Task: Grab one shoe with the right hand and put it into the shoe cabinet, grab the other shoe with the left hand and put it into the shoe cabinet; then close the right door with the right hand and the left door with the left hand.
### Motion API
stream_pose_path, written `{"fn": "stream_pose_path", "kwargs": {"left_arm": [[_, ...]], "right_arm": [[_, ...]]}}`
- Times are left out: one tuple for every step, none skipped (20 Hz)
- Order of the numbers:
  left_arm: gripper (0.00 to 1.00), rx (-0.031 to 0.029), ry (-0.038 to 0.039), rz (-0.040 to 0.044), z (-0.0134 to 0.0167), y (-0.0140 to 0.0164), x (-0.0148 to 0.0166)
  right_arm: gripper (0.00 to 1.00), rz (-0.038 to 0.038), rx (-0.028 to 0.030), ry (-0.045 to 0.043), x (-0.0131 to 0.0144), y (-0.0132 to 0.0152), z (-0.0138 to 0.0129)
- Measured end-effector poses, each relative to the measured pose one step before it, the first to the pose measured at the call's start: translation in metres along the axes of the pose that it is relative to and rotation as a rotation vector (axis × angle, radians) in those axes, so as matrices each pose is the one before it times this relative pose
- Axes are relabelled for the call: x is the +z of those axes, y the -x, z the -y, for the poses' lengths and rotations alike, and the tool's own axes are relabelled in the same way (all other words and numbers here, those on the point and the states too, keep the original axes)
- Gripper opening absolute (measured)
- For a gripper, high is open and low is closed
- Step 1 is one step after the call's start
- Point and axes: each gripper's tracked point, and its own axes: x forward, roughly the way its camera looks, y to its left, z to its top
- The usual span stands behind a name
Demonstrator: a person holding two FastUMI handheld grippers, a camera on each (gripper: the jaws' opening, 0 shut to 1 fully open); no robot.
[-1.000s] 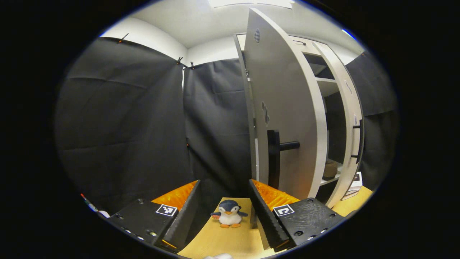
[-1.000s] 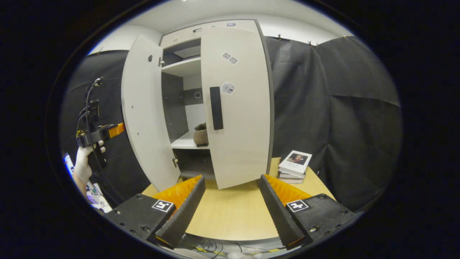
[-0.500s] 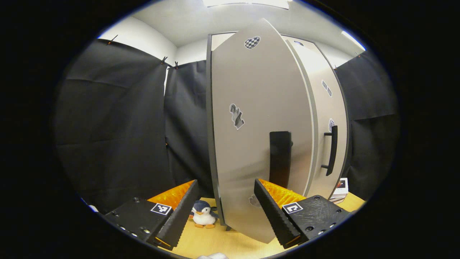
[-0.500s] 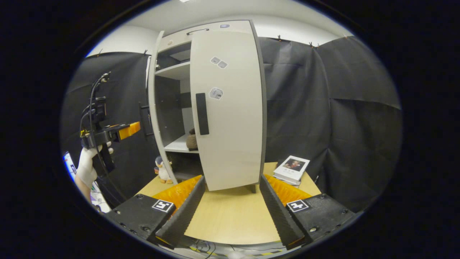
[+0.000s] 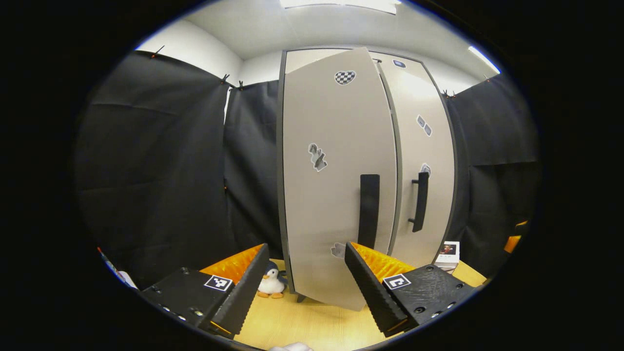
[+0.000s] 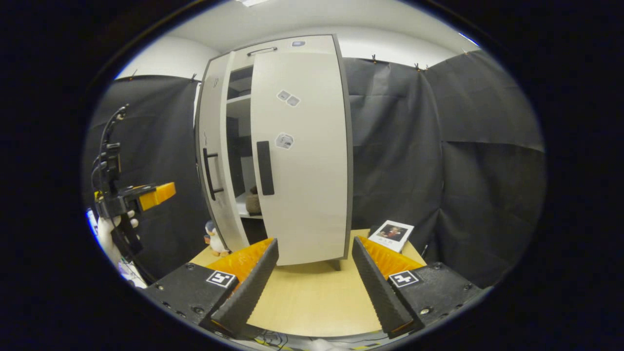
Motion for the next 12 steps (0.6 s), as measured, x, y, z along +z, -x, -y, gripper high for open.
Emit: {"fn": "stream_pose_path", "kwargs": {"left_arm": [[0.96, -0.00328, 0.00044, 0.00144, 0.00182, 0.01011, 0.00016], [0.96, -0.01092, 0.00175, -0.00086, 0.00397, 0.00894, -0.00044], [0.96, -0.00873, 0.00184, 0.00056, 0.0036, 0.00868, -0.00036], [0.96, -0.01175, 0.00359, -0.00104, 0.00428, 0.00856, -0.00096], [0.96, -0.00865, -0.00061, 0.00281, 0.00318, 0.00769, -0.00075], [0.96, -0.00777, -0.00069, 0.00251, 0.00349, 0.00705, -0.00152], [0.96, -0.01365, -0.00177, -0.00274, 0.00459, 0.00581, -0.00288], [0.96, -0.01125, -0.00666, -0.00954, 0.00646, 0.00512, -0.00504], [0.96, -0.00823, -0.00417, -0.0075, 0.00466, 0.00378, -0.00435], [0.96, -0.00592, -0.00276, 0.00258, 0.00412, 0.00283, -0.00112], [0.96, -0.01281, 0.00266, -0.00259, 0.00435, 0.00272, -0.00111], [0.96, -0.00713, 0.00466, -0.00013, 0.00341, 0.00167, -0.00132]], "right_arm": [[0.99, 0.00421, -0.00762, -0.00408, 0.00136, -0.00018, 0.00154], [0.99, 0.0062, -0.00767, -0.00436, 0.00124, 0.00012, 0.0019], [0.99, 0.00673, -0.00809, -0.00457, 0.00231, 0.001, 0.00075], [0.99, 0.00429, -0.01025, -0.00354, 0.00089, 0.00144, 0.00137], [0.99, 0.00647, -0.00937, -0.00341, 0.00159, 0.0021, 0.00021], [1.0, 0.00667, -0.00758, -0.00126, 0.00167, 0.0013, -0.00033], [0.99, 0.00728, -0.00733, 0.00332, 0.00212, 0.00173, -0.00052], [0.99, 0.00652, -0.00695, 0.00287, 0.00058, 0.00237, -0.00067], [0.99, 0.00644, -0.00166, 0.00226, 0.00088, 0.0013, -0.00192], [0.99, 0.00467, -0.00045, 0.0018, -0.00051, 0.00151, -0.0018], [0.99, 0.0075, 0.00286, 0.00237, 0.00104, 0.00246, -0.00332], [0.99, 0.00767, 0.00076, 0.00349, 0.00108, 0.00313, -0.0023]]}}
